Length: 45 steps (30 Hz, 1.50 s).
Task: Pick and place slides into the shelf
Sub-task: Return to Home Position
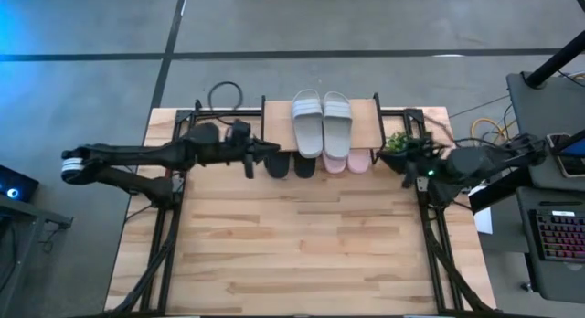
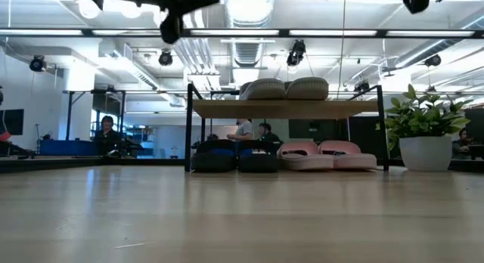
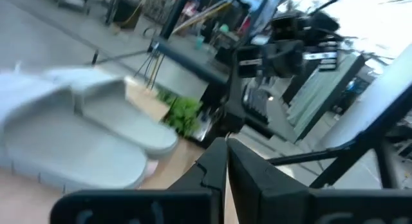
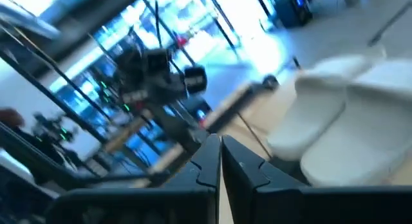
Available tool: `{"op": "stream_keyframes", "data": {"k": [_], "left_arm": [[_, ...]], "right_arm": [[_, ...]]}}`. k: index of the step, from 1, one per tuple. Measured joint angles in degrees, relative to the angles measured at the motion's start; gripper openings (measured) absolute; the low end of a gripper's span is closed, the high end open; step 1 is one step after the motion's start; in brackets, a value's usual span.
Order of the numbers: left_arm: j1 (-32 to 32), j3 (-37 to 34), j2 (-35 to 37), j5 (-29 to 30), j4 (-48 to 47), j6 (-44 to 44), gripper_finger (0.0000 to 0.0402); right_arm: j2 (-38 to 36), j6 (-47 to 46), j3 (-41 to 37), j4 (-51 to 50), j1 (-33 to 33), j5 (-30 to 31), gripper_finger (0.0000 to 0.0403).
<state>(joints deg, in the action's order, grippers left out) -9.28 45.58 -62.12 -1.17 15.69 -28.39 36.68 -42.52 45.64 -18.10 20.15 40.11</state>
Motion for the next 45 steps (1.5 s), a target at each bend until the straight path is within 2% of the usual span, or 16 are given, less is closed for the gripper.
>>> {"op": "stream_keyframes", "data": {"k": [3,6,8,9,11,13,17,19,22,25,29,33,37,45], "left_arm": [[0.02,-0.24,3.81,-0.23,-0.32,2.15,0.0],[-0.16,-0.28,6.54,-0.23,-0.27,4.95,0.0],[-0.26,-0.31,7.59,-0.19,-0.32,3.79,0.0],[-0.26,-0.46,8.24,-0.48,-0.47,3.15,0.0],[-0.28,-0.78,9.14,-3.2,-0.25,3.18,0.0],[-0.26,-1.53,9.45,-7.08,-0.06,3.26,0.0],[-0.37,-5.94,9.22,-11.65,2.49,2.89,0.0],[-0.51,-8.81,9.22,-13.04,7.86,2.83,0.0],[-1.38,-12.48,10.2,-14.3,13.73,3.29,0.0],[-2.99,-15.49,12.54,-15.3,14.17,3.74,0.0],[-3.75,-19.49,17.01,-16.68,13.8,6.35,0.0],[-4.34,-22.89,21.82,-16.59,13.66,10.27,0.0],[-5.3,-26.73,25.56,-15.35,13.97,11.67,0.0],[-5.88,-36.53,29.7,-15.03,13.91,7.94,0.0]], "right_arm": [[-3.66,3.85,0.03,1.91,-0.12,0.95,0.0009],[-6.16,4.54,-0.01,1.09,-0.42,4.74,0.0009],[-8.0,5.16,-0.1,0.12,-0.37,3.19,0.0009],[-8.35,8.48,-0.21,-0.1,-0.28,0.0,0.0009],[-8.29,15.36,-0.55,0.54,-0.2,-11.5,0.0009],[-7.61,17.24,-1.65,-0.11,-0.2,-19.65,0.0009],[-9.04,15.76,-7.41,3.85,-0.36,-24.91,0.0009],[-11.45,17.0,-11.3,9.93,-0.34,-25.69,0.0009],[-17.95,18.91,-15.72,11.4,-0.32,-25.87,0.0009],[-26.55,20.42,-19.11,9.35,-0.32,-25.58,0.0009],[-36.39,24.45,-23.2,6.14,-0.29,-28.84,0.0009],[-35.87,26.11,-24.96,5.08,-0.3,-32.54,0.0009],[-34.33,26.14,-27.81,6.94,-0.29,-33.22,0.0009],[-36.69,29.27,-36.28,18.94,-0.4,-33.01,0.0009]]}}
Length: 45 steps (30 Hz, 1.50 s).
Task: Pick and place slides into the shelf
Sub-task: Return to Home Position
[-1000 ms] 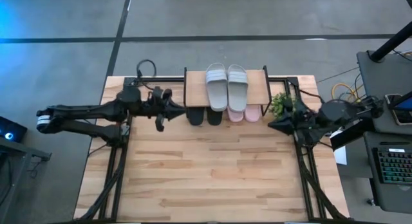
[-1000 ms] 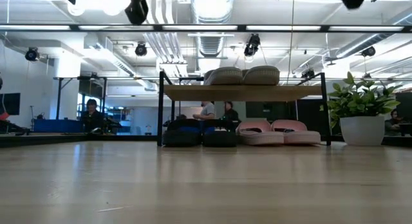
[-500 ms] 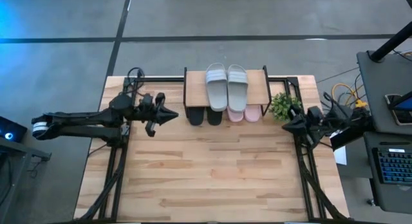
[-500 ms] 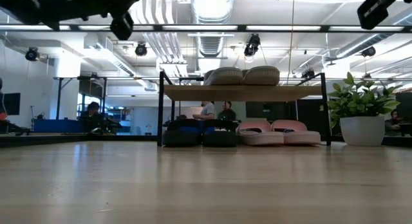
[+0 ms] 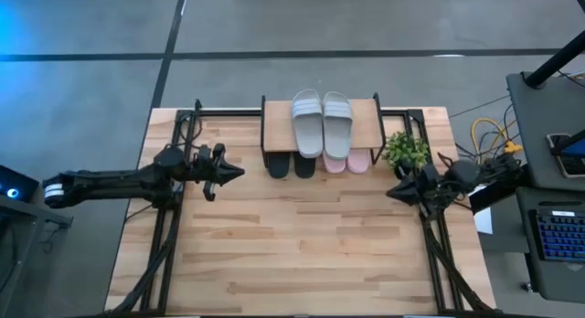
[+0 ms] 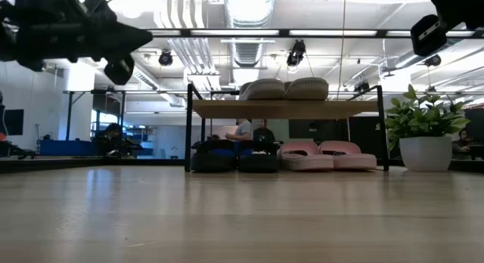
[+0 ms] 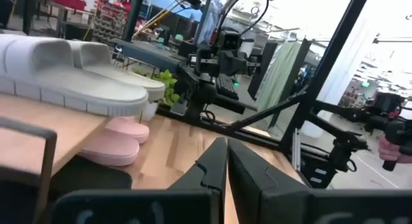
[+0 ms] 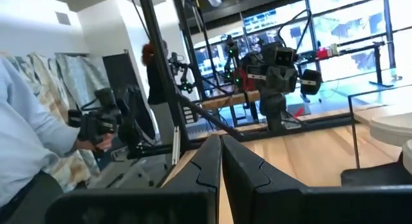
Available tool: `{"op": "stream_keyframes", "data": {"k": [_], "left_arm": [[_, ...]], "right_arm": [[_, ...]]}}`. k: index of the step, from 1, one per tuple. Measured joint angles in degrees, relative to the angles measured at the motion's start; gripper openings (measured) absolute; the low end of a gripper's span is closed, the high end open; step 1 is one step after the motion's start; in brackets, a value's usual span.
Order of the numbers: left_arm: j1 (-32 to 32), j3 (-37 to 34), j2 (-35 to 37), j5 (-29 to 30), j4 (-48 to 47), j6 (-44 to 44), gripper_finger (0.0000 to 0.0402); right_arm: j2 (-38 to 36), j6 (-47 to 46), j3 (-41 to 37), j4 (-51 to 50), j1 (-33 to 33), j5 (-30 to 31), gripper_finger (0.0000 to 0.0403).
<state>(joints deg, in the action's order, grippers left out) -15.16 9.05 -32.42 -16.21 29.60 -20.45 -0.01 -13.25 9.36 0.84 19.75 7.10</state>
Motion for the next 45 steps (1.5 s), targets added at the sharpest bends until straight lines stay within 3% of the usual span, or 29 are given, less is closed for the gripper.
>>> {"op": "stream_keyframes", "data": {"k": [9,13,25,43,45], "left_arm": [[-1.39,-8.31,6.12,0.0,-0.02,-1.46,0.0],[-2.14,-8.5,8.74,-0.04,-5.56,-1.58,0.0],[-7.36,-8.6,15.37,0.22,-11.15,-0.22,0.0],[-7.65,-8.67,11.52,0.39,-11.97,-0.11,0.0],[-7.65,-8.69,11.44,0.42,-12.17,2.98,0.0]], "right_arm": [[0.01,-2.97,-6.31,3.62,-0.04,0.45,0.0009],[0.01,-2.34,-8.89,8.23,-0.05,0.59,0.0009],[0.04,0.51,-8.84,6.34,-1.42,2.57,0.0009],[0.57,-0.1,-8.84,3.69,-1.42,3.49,0.0009],[0.57,4.17,-8.84,3.65,-1.42,3.7,0.0009]]}}
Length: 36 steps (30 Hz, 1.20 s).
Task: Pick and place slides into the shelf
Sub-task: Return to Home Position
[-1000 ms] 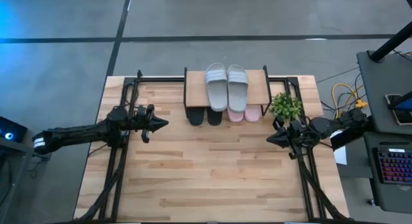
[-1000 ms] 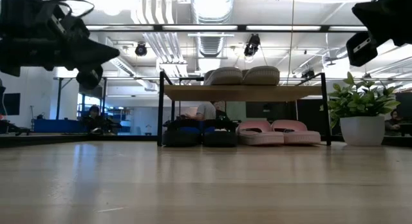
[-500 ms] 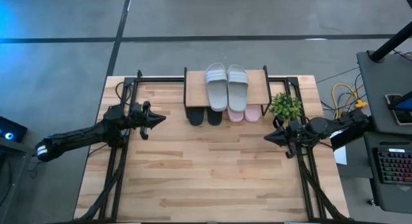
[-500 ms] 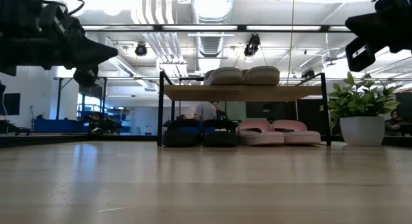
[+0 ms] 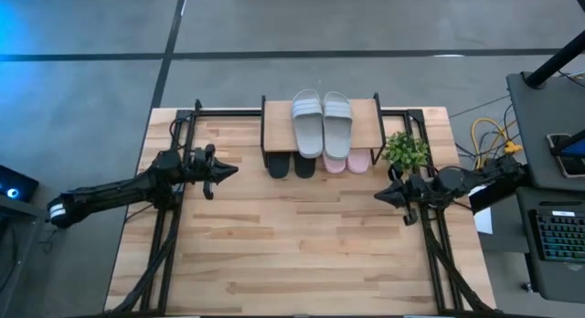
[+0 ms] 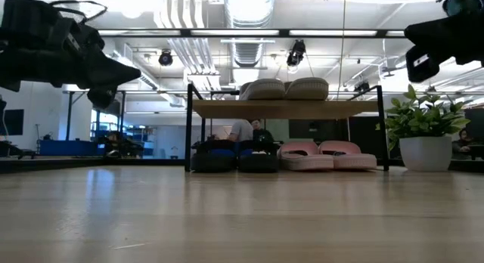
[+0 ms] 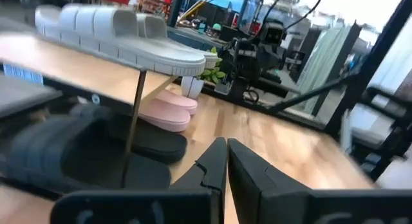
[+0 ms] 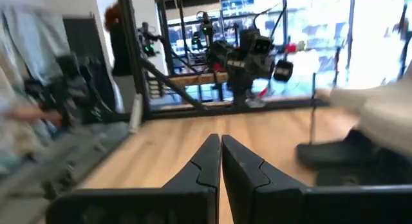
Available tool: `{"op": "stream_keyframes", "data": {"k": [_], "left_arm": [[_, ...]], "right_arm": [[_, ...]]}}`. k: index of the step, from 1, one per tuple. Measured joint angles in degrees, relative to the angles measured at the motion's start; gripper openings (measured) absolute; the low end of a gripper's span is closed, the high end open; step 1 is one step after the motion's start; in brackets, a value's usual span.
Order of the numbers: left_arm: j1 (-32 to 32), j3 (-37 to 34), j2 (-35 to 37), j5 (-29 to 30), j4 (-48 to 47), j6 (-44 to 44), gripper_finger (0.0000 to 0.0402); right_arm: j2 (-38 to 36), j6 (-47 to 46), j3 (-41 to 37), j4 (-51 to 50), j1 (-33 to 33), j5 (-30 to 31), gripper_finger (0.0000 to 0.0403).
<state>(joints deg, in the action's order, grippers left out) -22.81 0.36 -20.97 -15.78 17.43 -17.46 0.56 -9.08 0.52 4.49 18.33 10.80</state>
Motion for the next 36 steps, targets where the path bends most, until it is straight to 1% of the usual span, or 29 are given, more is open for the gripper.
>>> {"op": "stream_keyframes", "data": {"k": [2,5,9,11,14,16,17,19,21,22,26,30,36], "left_arm": [[0.0,0.0,0.0,0.01,0.04,4.07,0.0],[0.0,-0.02,0.08,0.1,0.13,8.49,0.0],[0.0,-0.02,0.26,1.19,2.08,12.01,0.0],[0.0,-0.02,0.32,1.19,2.64,12.3,0.0],[0.0,-0.04,0.42,1.1,3.89,12.24,0.0],[0.0,-0.04,0.44,-0.44,5.85,12.28,0.0],[0.0,-0.05,0.3,-2.18,7.33,13.08,0.0],[0.0,-0.07,0.03,-8.49,10.36,15.9,0.0],[0.02,-0.07,-0.04,-15.59,11.1,18.02,0.0],[0.04,-0.07,0.02,-17.26,10.69,17.52,0.0],[0.04,-0.07,-0.23,-18.39,9.04,13.83,0.0],[0.04,-0.07,-0.33,-18.41,9.11,13.82,0.0],[0.04,-0.07,-0.31,-18.41,9.14,13.45,0.0]], "right_arm": [[0.0,6.19,0.02,0.09,0.0,0.37,0.0009],[0.0,11.34,0.02,0.08,0.0,0.42,0.0009],[0.01,18.67,0.02,0.09,0.02,3.79,0.0009],[-0.02,18.23,0.02,0.5,0.0,4.36,0.0009],[0.0,14.56,0.06,0.3,0.02,4.4,0.0009],[0.02,12.22,0.06,-0.28,0.02,4.4,0.0009],[0.01,11.73,0.06,-0.52,0.02,4.4,0.0009],[0.01,11.53,0.08,-1.68,0.02,4.38,0.0009],[0.02,11.51,0.08,-1.97,0.01,4.37,0.0009],[0.0,11.55,0.08,-1.96,0.02,4.38,0.0009],[0.0,11.59,0.08,-1.98,0.02,4.4,0.0009],[-0.04,11.55,0.08,-1.98,0.02,4.44,0.0009],[-0.04,9.12,0.08,-1.99,0.01,4.42,0.0009]]}}
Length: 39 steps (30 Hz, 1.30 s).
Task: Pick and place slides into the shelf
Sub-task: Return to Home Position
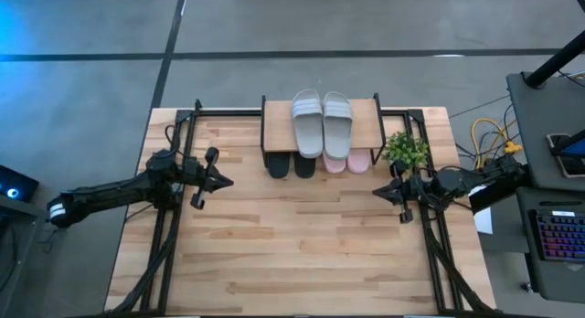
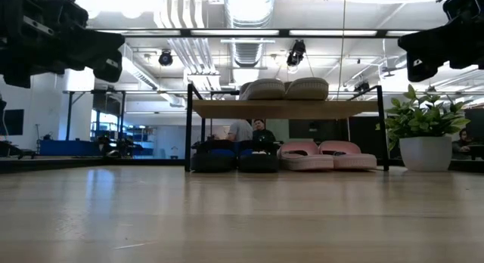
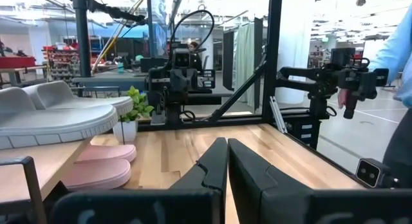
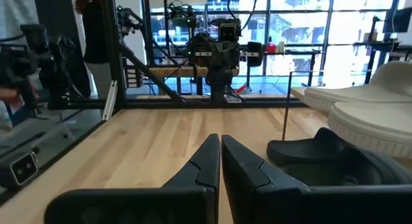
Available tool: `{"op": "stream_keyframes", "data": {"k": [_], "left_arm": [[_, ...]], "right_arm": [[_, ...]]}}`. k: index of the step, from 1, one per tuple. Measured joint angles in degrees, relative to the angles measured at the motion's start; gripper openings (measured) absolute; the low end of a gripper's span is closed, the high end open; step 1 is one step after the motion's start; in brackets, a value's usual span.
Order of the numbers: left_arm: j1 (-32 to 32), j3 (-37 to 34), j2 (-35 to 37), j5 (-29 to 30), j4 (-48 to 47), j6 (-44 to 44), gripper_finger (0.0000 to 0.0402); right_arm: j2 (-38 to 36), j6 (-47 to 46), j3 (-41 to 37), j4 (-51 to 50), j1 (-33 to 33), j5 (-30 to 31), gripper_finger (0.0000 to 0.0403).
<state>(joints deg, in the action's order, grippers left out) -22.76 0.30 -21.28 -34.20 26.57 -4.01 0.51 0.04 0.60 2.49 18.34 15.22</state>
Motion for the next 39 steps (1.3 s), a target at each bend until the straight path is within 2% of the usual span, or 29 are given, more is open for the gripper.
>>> {"op": "stream_keyframes", "data": {"k": [11,39], "left_arm": [[0.0,0.0,-0.39,0.0,-0.02,-0.06,0.0],[0.0,0.0,-0.35,0.0,-0.02,-0.04,0.0]], "right_arm": [[0.03,-8.01,0.0,-0.04,0.01,-0.11,0.0009],[-0.17,-7.57,0.0,-0.06,0.01,-0.13,0.0009]]}}
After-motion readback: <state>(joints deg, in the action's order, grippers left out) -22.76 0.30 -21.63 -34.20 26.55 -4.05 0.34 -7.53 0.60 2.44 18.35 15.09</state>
